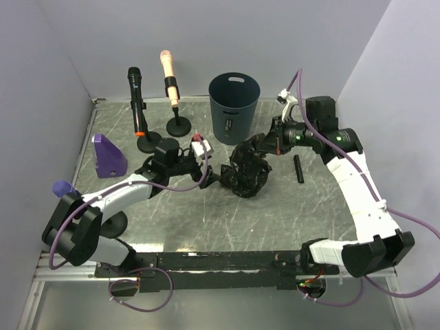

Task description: Put the trash bags into the trash bin

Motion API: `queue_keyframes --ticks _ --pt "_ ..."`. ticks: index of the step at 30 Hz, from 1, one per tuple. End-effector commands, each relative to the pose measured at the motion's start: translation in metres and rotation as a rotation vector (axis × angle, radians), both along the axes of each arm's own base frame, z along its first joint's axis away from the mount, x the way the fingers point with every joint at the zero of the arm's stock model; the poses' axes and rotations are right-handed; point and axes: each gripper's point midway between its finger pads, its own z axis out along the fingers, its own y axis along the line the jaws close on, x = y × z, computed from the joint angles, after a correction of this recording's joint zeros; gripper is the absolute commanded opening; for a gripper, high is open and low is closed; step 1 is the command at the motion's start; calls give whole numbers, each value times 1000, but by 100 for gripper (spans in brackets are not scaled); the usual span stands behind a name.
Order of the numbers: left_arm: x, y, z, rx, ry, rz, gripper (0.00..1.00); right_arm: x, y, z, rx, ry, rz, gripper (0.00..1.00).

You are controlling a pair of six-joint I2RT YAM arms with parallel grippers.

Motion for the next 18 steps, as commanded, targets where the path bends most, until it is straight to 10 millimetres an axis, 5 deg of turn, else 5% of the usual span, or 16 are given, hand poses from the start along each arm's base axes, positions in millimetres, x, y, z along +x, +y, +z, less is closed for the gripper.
queue_keyframes --ticks 1,3,7,11,15,17,18 --pt "4 -32 46 -124 -131 -73 97 7 14 45 144 -7 -10 0" --pt "7 -51 43 -134 -144 -112 97 12 14 57 163 -24 -23 0" --pt "15 -84 -4 -51 -78 -220 97 23 5 76 216 -36 -70 0" --pt "12 -95 -23 -25 -109 -306 99 26 -12 67 224 -2 -133 0" --pt "9 -97 -10 -21 -90 -357 63 23 -35 47 161 -5 -223 0" --pt "7 -89 3 11 -107 -382 26 18 -49 37 79 -58 -253 0" --pt "5 -82 7 24 -114 -401 15 15 -55 30 38 -74 -269 0"
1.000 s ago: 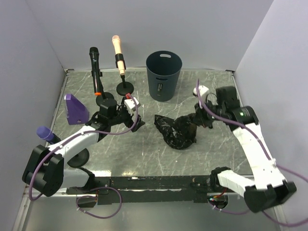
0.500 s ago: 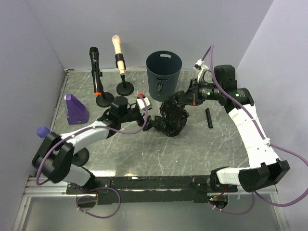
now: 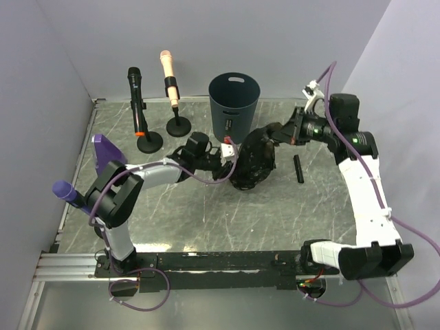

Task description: Put the trash bags into the trash bin

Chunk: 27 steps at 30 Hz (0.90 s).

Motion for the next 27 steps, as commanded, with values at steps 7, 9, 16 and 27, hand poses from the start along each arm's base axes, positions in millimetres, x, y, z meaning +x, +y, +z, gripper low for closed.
queue_keyframes --ticks 7,9,16,27 --pt "-17 56 104 52 -56 -277 15 -36 -52 -38 -329 -77 -94 0" --pt "-13 72 112 85 -51 -300 19 -43 -55 -46 -355 -53 -82 0" --pt "88 93 152 -15 99 54 36 -71 -39 -95 -348 84 144 0" --pt "91 119 197 -323 12 535 72 -84 -27 -124 -268 227 264 33"
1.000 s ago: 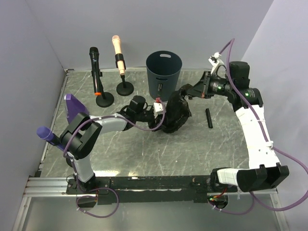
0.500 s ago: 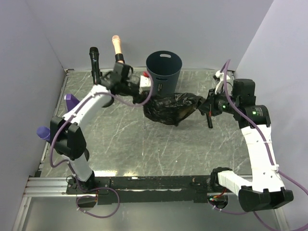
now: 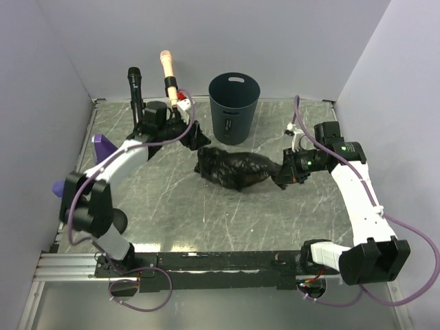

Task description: Put the trash bags into the trash bin

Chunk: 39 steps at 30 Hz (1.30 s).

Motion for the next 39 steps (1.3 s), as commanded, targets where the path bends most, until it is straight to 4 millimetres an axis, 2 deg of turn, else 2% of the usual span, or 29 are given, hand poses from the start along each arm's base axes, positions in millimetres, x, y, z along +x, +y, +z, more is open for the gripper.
queue_keyframes --ticks 1,3,6,9,12,14,18,21,25,28,30,36,39 --pt "-5 14 85 -151 -176 206 72 7 -6 1 -40 -61 33 49" --pt "-14 24 70 -121 -138 250 72 17 -20 8 -138 -186 61 58" --pt "-30 33 48 -81 -98 263 71 28 -35 9 -265 -406 155 67" --pt "-41 38 40 -87 -87 272 71 25 -40 2 -379 -635 376 69" --pt "-41 39 31 -95 -66 288 70 2 -39 -15 -482 -835 684 66" --pt "-38 39 31 -106 -77 298 70 -9 -37 -24 -549 -987 836 59" --pt "-33 41 31 -102 -108 315 69 -40 -18 -39 -543 -1244 1110 54" --pt "-31 44 31 -91 -118 329 69 -54 -7 -55 -500 -1279 1232 62" --pt "-33 46 32 -82 -124 333 69 -41 0 -77 -565 -1334 1259 66" --pt "-37 48 30 -77 -122 330 70 -36 5 -83 -589 -1403 1271 70" --pt "-38 48 29 -79 -117 333 69 -34 6 -91 -589 -1377 1272 70" --pt "-40 47 27 -93 -110 327 69 -11 13 -95 -657 -1356 1211 66" --pt "-39 45 25 -94 -107 323 69 -4 15 -105 -692 -1344 1231 66"
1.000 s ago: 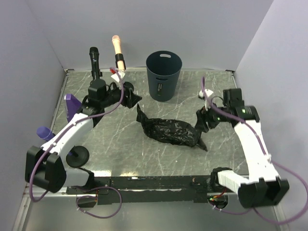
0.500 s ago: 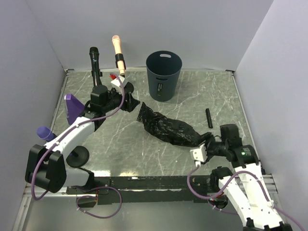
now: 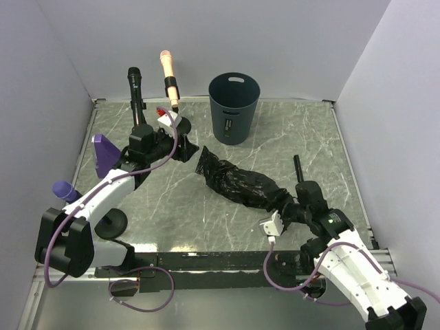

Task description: Put the trash bags into the trash bin

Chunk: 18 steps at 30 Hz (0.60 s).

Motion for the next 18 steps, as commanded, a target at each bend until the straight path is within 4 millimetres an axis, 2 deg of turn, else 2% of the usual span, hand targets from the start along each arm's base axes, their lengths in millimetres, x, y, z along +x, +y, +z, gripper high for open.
queue_keyframes --ticks 1,3,7,12,15,18 --pt "1 -1 19 -28 -61 -4 70 22 5 -3 -33 -71 -31 65" --pt "3 0 17 -21 -56 5 70 23 5 -7 -58 -48 -27 61" --pt "7 1 16 -9 -57 15 70 25 4 -15 -95 -78 5 60" --pt "8 -1 17 -20 -61 10 70 29 -4 -34 -173 -83 6 59" --pt "9 -2 17 -21 -60 9 69 46 -2 -29 -147 -140 -49 51" --pt "9 -1 16 -18 -57 10 69 61 4 -15 -110 -151 -111 38"
